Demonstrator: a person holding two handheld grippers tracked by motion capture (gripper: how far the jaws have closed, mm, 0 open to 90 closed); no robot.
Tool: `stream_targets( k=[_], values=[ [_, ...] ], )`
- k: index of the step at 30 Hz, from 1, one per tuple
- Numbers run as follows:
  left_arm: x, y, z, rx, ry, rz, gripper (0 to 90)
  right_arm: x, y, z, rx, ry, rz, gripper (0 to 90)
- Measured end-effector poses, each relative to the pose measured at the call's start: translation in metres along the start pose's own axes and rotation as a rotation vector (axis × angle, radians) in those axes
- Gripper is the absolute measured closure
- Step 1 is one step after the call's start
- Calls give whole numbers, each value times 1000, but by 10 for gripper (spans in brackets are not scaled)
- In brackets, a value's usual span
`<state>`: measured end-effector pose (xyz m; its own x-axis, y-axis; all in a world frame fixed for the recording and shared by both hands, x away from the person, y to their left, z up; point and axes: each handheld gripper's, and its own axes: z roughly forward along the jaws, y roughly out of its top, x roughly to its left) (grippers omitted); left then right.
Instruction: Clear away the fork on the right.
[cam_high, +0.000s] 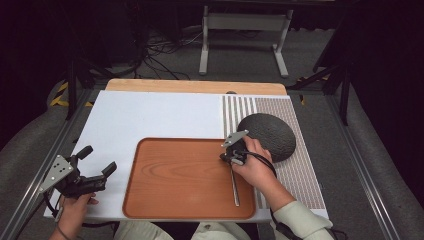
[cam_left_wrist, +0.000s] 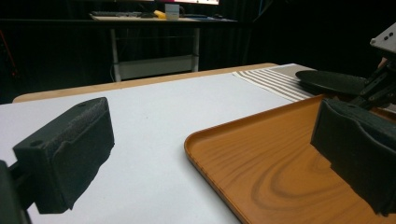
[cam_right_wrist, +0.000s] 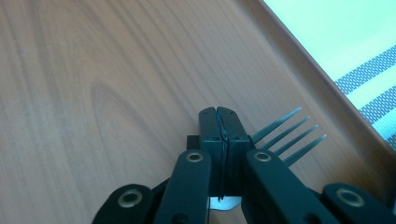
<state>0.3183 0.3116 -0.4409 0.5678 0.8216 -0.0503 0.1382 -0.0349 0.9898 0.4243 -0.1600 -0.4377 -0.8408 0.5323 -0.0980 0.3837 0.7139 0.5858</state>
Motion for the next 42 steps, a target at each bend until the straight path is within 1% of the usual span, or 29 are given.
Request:
stream_targets(
  k=[17,21,24,26,27,28,29,30,31,32,33,36,39,41,42],
  values=[
    [0,0,1,-1,-1,-6,0,-6,-6,-5,10,-21,18,894],
    [0,0,1,1,-1,-5,0,-6,-6,-6,2,-19,24,863],
    [0,-1,1,0,0,-10,0,-5,-4,-10,-20,-14,26,828],
    [0,-1,1,-1,0,-9,0,-4,-1,-14,-39,-16,25,773],
    [0,-1,0,1,-1,-5,0,-3,0,-16,-49,-14,24,725],
    [1,-1,0,2,0,-4,0,-3,2,-19,-61,-10,24,653],
    [1,-1,0,2,0,-4,0,-2,3,-20,-78,4,29,550],
    [1,0,0,0,1,-8,0,-2,4,-22,-95,19,32,424],
    [1,0,0,2,1,-6,0,0,6,-23,-123,27,28,330],
    [1,-1,0,1,1,-6,0,1,8,-25,-150,30,24,255],
    [0,-1,0,1,1,-7,0,2,9,-27,-162,37,19,217],
    [0,0,0,1,0,-3,0,6,13,-35,-194,45,3,172],
    [0,0,0,0,1,-4,0,8,14,-44,-232,53,13,170],
    [0,0,0,1,2,-4,0,8,14,-51,-257,52,8,164],
    [0,0,0,1,2,-4,0,8,14,-51,-257,52,8,164]
  ],
)
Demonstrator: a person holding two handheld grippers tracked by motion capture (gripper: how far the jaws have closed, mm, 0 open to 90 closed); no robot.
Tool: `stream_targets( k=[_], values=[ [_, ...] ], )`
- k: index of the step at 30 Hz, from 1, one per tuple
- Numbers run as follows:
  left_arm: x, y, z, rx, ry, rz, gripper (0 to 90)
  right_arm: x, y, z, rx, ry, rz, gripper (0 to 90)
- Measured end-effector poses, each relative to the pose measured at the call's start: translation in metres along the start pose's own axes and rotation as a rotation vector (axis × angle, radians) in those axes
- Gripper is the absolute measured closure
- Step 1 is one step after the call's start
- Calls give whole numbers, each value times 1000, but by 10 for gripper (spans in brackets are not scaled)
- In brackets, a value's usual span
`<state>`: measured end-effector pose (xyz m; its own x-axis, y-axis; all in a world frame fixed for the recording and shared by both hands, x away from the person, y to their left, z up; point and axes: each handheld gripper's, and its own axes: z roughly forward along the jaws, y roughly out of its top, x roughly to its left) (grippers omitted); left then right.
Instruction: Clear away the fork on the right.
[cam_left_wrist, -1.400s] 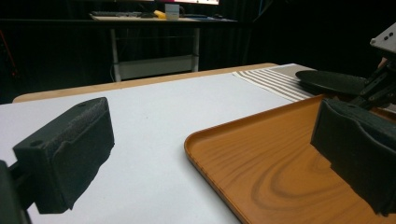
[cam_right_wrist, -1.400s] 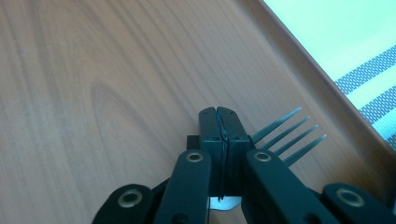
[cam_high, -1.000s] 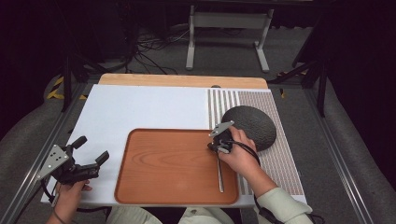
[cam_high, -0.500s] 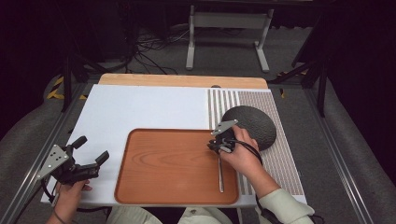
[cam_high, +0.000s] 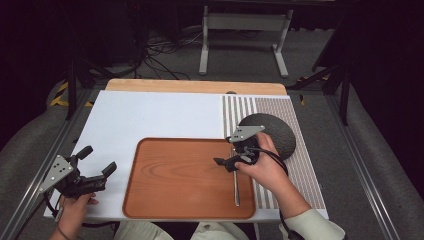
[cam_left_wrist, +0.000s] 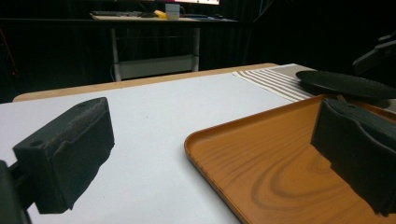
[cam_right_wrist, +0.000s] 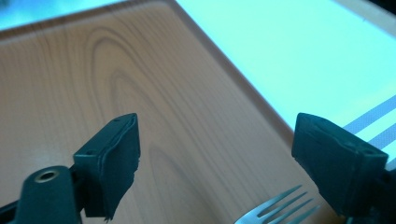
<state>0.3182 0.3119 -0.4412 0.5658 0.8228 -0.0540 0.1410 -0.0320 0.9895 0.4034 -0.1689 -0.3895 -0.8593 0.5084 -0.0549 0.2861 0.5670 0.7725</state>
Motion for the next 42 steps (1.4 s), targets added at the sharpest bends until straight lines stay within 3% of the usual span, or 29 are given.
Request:
stream_targets(
  k=[7,9,15,22,31,42],
  values=[
    [0,0,0,-3,0,1,0,0,-5,-25,-133,0,7,143],
    [-1,0,1,-6,1,-3,0,0,-6,-27,-148,-1,4,143],
    [-1,0,0,-3,2,1,0,-2,-20,-49,-259,-41,-12,129],
    [-1,0,1,-2,5,-1,0,-7,-42,-69,-358,-82,14,121],
    [-1,-1,1,0,12,-4,0,-15,-74,-86,-423,-133,72,120],
    [0,-1,1,-2,12,-4,0,-13,-111,-87,-469,-174,116,120]
  ],
)
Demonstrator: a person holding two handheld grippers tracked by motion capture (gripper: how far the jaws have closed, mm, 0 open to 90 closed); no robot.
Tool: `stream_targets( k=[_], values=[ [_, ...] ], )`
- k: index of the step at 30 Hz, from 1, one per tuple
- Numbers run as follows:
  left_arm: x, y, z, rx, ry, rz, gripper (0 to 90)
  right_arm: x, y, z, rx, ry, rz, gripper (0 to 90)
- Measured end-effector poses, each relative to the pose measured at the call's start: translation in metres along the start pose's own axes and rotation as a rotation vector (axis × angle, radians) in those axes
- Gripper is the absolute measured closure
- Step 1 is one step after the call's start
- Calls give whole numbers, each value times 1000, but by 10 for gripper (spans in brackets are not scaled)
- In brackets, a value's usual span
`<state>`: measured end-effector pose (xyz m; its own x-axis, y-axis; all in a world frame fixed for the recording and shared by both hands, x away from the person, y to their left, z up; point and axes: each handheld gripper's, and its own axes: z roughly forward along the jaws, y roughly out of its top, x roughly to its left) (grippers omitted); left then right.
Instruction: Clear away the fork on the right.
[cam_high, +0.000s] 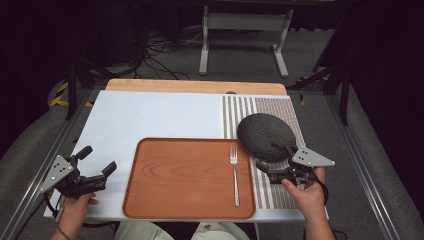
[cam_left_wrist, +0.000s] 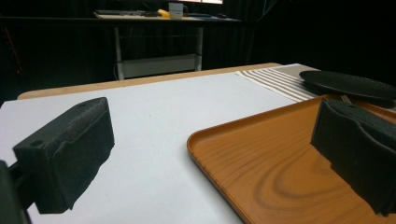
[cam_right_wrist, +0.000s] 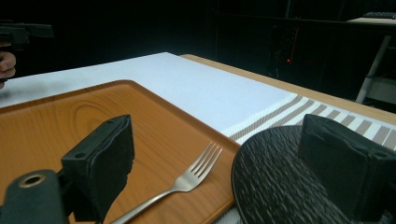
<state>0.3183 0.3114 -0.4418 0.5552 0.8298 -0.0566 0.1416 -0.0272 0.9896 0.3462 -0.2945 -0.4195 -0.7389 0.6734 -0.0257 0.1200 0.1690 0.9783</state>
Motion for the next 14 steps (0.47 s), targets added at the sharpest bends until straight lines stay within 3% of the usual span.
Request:
stream_targets(
  k=[6,7,14],
  values=[
    [0,0,0,-1,-6,0,0,-1,-15,-1,-7,-15,44,120],
    [0,0,0,-3,-8,3,0,-1,-21,1,27,-22,33,122],
    [0,0,1,-1,-5,-2,0,-6,-26,-2,-7,-45,47,121]
  ],
)
